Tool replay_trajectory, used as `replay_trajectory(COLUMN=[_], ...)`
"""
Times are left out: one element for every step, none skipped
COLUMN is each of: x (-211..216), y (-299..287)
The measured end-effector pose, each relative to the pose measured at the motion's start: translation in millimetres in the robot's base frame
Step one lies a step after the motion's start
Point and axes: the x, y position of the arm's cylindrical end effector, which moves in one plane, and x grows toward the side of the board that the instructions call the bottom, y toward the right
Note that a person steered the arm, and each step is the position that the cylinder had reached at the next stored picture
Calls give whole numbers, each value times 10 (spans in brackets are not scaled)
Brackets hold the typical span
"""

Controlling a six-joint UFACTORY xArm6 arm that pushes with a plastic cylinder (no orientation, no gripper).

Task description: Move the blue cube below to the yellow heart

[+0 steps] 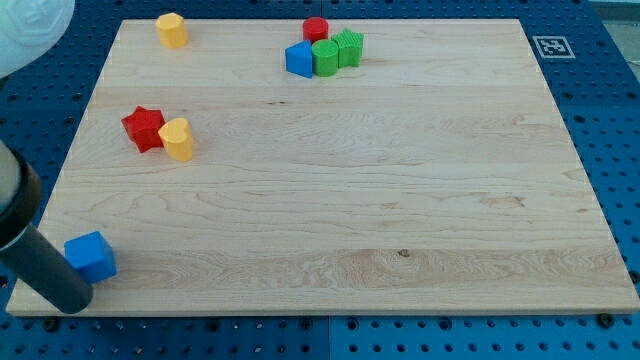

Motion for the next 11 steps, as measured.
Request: replay_trajectory(x=[-11, -13, -10, -10, -268, -352, -211, -160, -176, -278, -422], y=[-69, -348, -399, -399, -387, -360, -174, 32, 84, 328, 611])
